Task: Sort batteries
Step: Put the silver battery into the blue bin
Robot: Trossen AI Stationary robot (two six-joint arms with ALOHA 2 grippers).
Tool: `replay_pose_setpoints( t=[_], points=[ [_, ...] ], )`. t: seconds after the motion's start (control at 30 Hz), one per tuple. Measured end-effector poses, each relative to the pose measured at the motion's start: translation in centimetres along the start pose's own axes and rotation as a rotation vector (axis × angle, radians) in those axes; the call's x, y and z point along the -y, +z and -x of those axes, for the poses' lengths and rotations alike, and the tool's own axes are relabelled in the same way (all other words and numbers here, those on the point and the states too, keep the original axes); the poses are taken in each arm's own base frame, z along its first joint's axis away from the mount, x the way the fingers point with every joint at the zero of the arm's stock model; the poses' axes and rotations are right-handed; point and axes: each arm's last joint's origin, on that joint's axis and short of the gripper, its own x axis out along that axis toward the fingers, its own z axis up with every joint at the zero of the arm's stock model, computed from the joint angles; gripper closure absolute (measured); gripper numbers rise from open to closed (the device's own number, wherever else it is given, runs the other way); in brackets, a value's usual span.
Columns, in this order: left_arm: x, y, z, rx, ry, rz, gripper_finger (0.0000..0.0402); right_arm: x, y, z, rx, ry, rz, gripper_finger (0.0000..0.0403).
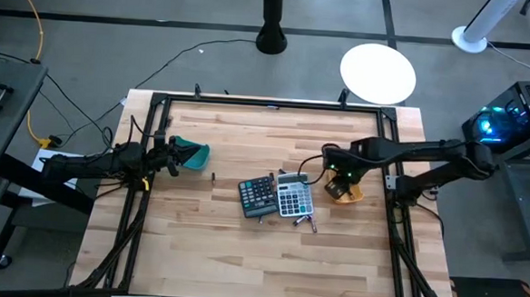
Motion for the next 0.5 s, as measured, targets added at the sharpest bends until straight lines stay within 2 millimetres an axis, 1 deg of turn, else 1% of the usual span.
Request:
replay_pose_setpoints(
  t=[0.1, 0.23, 0.3, 0.37, 0.43, 0.5],
  points=[
    [0.0, 0.0, 0.0, 0.0, 0.0, 0.0, 0.0401, -1.9, -0.4, 0.5, 0.024, 0.169, 0.034, 0.0241],
    [0.0, 0.0, 0.0, 0.0, 0.0, 0.0, 0.0401, -4.7, -1.6, -0.5, -0.031, 0.26, 0.126, 0.0241],
    [0.0, 0.0, 0.0, 0.0, 0.0, 0.0, 0.0401, -6.1, -1.8, -1.3, -0.024, 0.286, 0.154, 0.0241],
    [0.0, 0.0, 0.0, 0.001, -0.001, 0.0, 0.0401, -7.1, -1.5, -2.2, -0.01, 0.298, 0.159, 0.0241],
    [0.0, 0.0, 0.0, 0.001, 0.0, 0.0, 0.0401, -7.6, -1.1, -3.3, -0.021, 0.28, 0.126, 0.0241],
    [0.0, 0.0, 0.0, 0.0, 0.0, 0.0, 0.0401, -7.8, -1.0, -4.5, -0.068, 0.242, 0.075, 0.024]
  ],
)
